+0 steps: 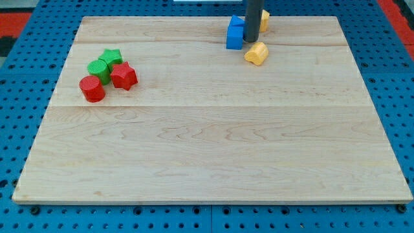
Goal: Move the yellow hexagon into the blue triangle
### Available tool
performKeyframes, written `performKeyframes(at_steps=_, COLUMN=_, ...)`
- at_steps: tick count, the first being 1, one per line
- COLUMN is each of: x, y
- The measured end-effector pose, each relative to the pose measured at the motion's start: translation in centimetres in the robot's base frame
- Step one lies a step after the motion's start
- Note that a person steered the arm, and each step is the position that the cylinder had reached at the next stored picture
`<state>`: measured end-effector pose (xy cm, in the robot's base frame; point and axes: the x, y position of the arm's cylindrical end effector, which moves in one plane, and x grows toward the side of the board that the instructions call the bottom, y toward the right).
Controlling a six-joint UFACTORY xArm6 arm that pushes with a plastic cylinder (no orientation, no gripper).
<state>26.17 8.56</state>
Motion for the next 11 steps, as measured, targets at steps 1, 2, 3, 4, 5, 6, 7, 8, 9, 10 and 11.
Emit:
performKeyframes(at_steps=1, x=0.0, y=-1.0)
performKeyframes(at_steps=2, x=0.0, y=-4.8)
performKeyframes(at_steps=3, x=-0.2, y=-10.4)
performKeyframes(at_steps=4, x=0.3, y=-5.2)
performKeyframes(at_steps=5, x=0.3, y=5.9)
performKeyframes(at_steps=6, x=-2.4, y=13.3)
performKeyframes(at_steps=7, x=-6.9, y=13.6)
performKeyframes(at_steps=8, x=-7.1, y=12.9)
performKeyframes(at_steps=9, x=-7.0, y=8.2)
performKeyframes(at_steps=10, x=-7.0, y=3.8)
performKeyframes(at_steps=11, x=-6.9, y=2.1)
